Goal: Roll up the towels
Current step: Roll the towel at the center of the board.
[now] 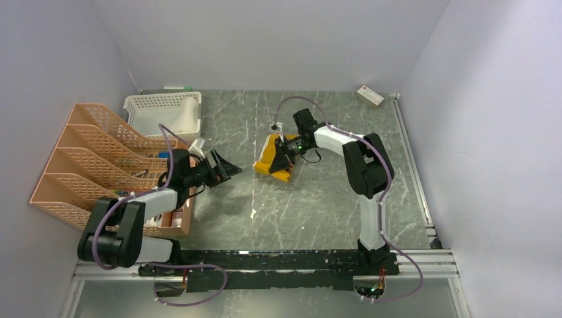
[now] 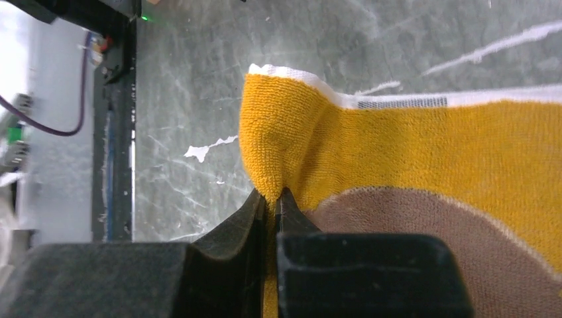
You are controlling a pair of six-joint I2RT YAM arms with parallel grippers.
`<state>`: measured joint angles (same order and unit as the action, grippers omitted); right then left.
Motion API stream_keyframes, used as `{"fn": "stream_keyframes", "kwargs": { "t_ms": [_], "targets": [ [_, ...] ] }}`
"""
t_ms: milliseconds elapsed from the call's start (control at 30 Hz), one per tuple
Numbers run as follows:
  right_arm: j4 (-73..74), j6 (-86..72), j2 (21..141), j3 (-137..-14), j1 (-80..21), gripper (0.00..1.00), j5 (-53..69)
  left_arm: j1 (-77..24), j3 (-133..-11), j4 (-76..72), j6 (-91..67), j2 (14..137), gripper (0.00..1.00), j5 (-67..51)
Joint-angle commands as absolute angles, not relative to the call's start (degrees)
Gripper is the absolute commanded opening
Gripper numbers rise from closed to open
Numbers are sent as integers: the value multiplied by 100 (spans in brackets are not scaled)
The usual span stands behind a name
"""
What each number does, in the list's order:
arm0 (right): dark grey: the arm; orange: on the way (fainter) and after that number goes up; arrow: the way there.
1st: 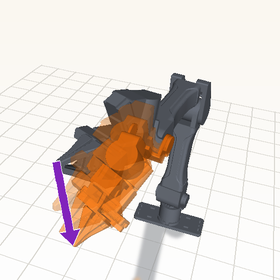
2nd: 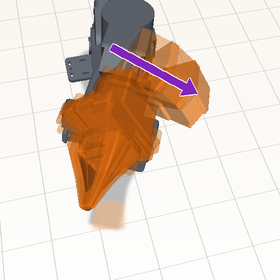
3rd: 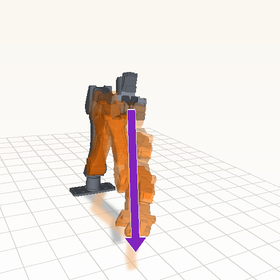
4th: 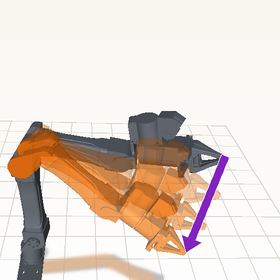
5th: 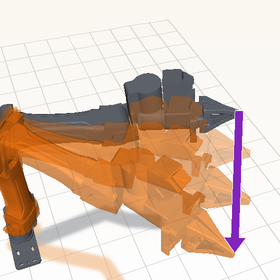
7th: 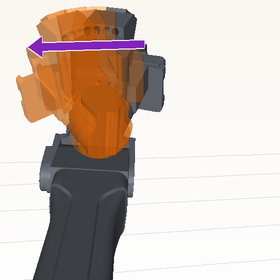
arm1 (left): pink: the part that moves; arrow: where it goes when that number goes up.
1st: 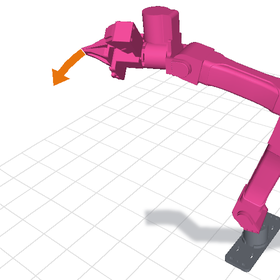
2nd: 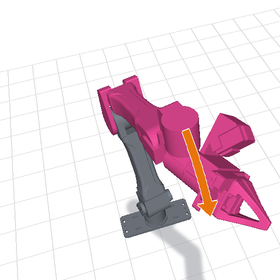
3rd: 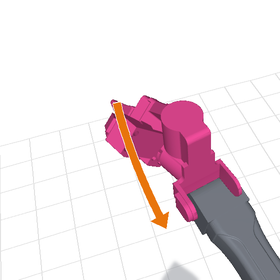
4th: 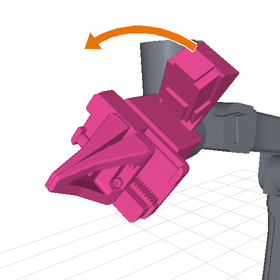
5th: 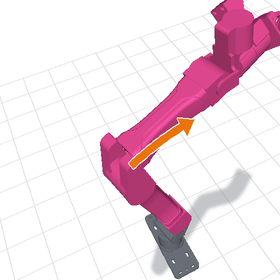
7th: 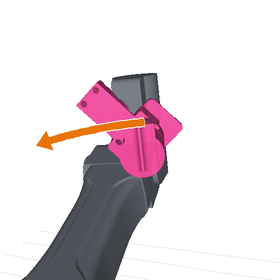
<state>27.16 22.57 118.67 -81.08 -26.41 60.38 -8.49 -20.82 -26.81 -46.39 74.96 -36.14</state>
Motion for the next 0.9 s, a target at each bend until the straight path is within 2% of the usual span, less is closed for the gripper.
{"fn": "stream_keyframes", "kwargs": {
  "t_ms": [0,133,400,700,867],
  "targets": [
    [2936,1716,12228,-8262,-2390,0,6912,-1259,-2423,-3286,-4552,7951,96,-3437],
    [2758,1189,12629,-8337,-2128,0,7208,-1704,-2789,-3576,-4634,8523,96,-3324],
    [2835,621,13439,-8819,-1986,0,6589,-2460,-3545,-3941,-4877,9622,96,-3290],
    [2695,380,13469,-8924,-1856,0,6209,-2651,-4027,-3681,-4718,10457,97,-3112],
    [2588,246,13276,-8912,-1856,0,6205,-2680,-4171,-3418,-4680,10734,97,-2582]
  ]
}}
